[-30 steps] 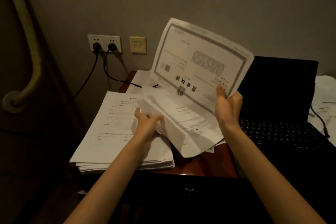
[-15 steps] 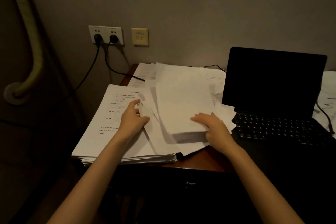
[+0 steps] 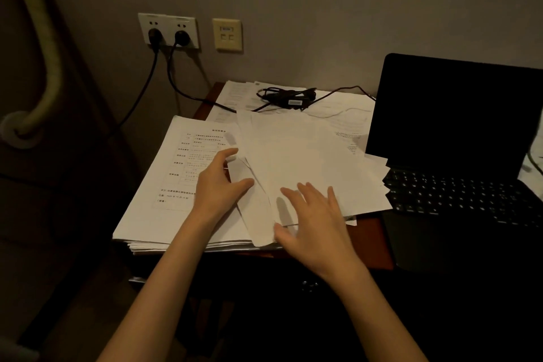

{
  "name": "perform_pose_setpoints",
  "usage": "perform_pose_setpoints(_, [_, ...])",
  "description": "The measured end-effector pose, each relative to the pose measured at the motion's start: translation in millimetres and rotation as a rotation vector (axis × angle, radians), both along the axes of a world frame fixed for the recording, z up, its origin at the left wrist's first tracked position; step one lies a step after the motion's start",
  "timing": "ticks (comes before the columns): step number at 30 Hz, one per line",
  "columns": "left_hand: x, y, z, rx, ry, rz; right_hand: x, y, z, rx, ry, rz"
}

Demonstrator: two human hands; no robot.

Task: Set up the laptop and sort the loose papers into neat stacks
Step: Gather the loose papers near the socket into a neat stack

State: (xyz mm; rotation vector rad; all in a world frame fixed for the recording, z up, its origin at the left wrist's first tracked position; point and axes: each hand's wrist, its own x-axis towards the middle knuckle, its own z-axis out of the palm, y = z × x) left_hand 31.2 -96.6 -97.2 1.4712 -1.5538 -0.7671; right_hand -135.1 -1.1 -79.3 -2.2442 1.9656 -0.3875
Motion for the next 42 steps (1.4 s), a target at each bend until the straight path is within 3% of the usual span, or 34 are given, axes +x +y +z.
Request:
perform_pose_setpoints(5, [0, -1, -2, -0.027, -0.023, -0.030, 16, -18, 2, 0.021, 0.076, -0.141])
perform_pose_setpoints(9, [1, -3, -7, -0.044, -0.062, -0.054, 16, -29, 16, 0.049, -0.012, -0.165])
perform_pose_setpoints(19, [3, -1, -6, -0.060, -0.055, -0.065, 11, -76, 1, 0.200, 0.177, -0.253])
perform_pose_setpoints(22, [3, -1, -5, -0.063, -0.041, -0.060, 6, -77, -6, 0.111, 0.312, -0.300])
perform_pose_setpoints(24, [3, -2, -6, -0.070, -0.040, -0.051, 2, -75, -7, 0.026, 0.399, -0.291])
perform_pose_setpoints(28, [3, -2, -8, -0.081, 0.000, -0.030, -3, -75, -5, -0.027, 0.392, -0.248])
perform_pose_setpoints(37, [3, -3, -8, -0.091, -0.019, -0.029, -10, -77, 6, 0.063, 0.468, -0.090])
perform_pose_setpoints(42, [4, -2, -7, -0.099, -0.020, -0.041, -16, -72, 22, 0.103, 0.359, -0.034])
